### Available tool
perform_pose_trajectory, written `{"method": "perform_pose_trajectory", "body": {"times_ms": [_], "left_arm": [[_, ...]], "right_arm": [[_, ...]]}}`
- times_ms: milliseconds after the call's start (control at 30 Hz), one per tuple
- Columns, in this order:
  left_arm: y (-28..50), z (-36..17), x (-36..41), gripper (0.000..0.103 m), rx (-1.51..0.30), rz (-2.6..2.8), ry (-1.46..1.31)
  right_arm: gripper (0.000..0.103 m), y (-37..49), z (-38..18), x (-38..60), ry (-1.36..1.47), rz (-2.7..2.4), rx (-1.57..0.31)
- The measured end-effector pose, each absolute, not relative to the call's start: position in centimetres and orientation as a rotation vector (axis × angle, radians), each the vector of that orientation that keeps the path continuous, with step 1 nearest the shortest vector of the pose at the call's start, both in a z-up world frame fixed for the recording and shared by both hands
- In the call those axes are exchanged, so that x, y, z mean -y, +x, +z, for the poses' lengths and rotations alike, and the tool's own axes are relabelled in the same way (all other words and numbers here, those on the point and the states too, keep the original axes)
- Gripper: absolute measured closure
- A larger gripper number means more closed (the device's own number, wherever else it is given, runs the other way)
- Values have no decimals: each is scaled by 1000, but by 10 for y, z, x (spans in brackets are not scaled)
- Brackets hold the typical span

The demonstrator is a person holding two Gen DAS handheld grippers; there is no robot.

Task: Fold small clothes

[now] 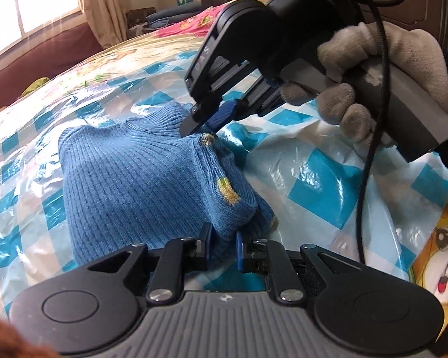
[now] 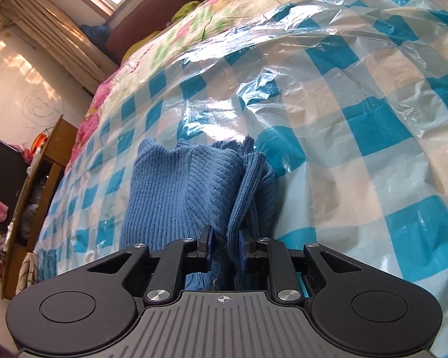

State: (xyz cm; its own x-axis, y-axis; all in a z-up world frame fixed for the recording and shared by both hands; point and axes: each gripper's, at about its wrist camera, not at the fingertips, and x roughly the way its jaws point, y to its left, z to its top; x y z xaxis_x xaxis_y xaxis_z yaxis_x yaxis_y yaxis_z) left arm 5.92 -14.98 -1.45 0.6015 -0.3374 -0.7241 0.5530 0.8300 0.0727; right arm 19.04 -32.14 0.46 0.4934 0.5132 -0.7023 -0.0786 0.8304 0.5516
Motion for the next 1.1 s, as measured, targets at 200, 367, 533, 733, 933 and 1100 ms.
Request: {"method": "perform_pose_trajectory", "body": {"times_ms": [200,367,533,733,933,1100], "left_arm": [[57,-11,130,83,-819,-557,222],[53,1,113,83,-798,-546,182],[58,8,93,82,-774,-481,164],[83,-6,74,82,-818,-396,97],[91,-5,65,82,-808,-387,62],[105,1,62,82,-783,-366,45]], "right_arm": [[84,157,28,321,400,351,-921],[84,131,44,302,366,465,-871],[84,128,27,280,309,496,-932],[94,123,-9,293,330,395,-1017],[84,120,20,296,320,414,-955],[84,149,38,290,311,392,-862]]}}
